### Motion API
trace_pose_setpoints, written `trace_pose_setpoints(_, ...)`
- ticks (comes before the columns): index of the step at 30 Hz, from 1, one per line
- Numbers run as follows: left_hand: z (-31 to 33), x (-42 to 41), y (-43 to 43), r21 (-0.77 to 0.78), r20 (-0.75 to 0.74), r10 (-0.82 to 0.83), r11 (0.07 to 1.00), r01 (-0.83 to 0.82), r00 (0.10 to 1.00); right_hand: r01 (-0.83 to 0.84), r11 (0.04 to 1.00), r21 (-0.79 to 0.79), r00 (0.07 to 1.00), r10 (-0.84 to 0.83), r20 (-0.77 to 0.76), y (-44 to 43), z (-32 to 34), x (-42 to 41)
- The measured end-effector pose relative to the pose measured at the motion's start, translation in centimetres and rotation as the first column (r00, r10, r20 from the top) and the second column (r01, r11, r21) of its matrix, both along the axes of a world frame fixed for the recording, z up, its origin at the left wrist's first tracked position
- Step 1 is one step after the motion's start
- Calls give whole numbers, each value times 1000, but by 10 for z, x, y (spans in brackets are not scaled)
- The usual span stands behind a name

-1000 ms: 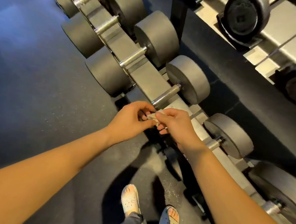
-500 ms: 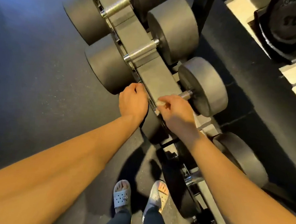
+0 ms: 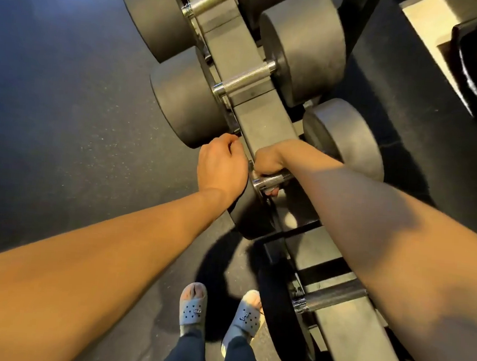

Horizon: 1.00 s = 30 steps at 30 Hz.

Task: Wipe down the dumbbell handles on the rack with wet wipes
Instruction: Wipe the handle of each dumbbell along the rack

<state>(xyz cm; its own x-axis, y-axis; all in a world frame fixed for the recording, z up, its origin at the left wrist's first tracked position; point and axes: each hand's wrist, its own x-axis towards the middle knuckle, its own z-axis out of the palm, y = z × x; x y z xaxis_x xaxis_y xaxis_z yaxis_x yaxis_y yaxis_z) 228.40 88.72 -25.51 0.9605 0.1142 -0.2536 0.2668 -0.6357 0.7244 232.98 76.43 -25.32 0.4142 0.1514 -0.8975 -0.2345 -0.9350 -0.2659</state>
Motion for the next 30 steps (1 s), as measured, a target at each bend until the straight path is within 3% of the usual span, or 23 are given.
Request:
trace_pose_setpoints(2,1,1,0,11,3,-7,1000,7,1000,-41,998,42,999,40,9,-3,0,-1)
trace_pose_setpoints(4,2,1,0,14,5,-16,1000,16,1000,-132,991,-4,959,129,252,-10,-1,-16)
trace_pose_setpoints(6,2,0,-1,12,-2,-12,1000,12,1000,-143,989,-22,837,133,530,-17,-7,-41)
trace_pose_setpoints(9,2,-1,-1,23,-18,-7,1000,8,1000,-219,976,-19,608,152,780,-29,-19,-80)
trace_pose_setpoints(11,3,-1,-2,34,-22,-3,999,4,1000,-303,952,-50,440,186,878,-38,-28,-102)
trace_pose_setpoints(14,4,-2,-1,39,-26,6,999,-5,1000,-338,938,-82,324,197,925,-45,-39,-114)
trace_pose_setpoints(16,5,-2,-2,39,-30,4,999,-3,1000,-307,950,-63,367,179,913,-39,-39,-101)
trace_pose_setpoints(20,7,-2,-3,50,-23,-16,999,17,1000,-150,982,-112,758,187,625,-14,-18,-54)
trace_pose_setpoints(23,6,0,-3,63,-25,-29,998,30,999,-121,987,-108,909,154,388,0,-9,-26)
trace_pose_setpoints(25,6,0,-3,72,-29,-38,997,40,999,-121,986,-113,907,156,391,-2,-9,-25)
trace_pose_setpoints(26,7,0,-3,76,-32,-42,996,45,999,-124,985,-119,870,165,465,-5,-11,-31)
trace_pose_setpoints(30,7,-1,-3,82,-41,-49,995,52,998,-163,987,15,529,74,846,-27,-35,-91)
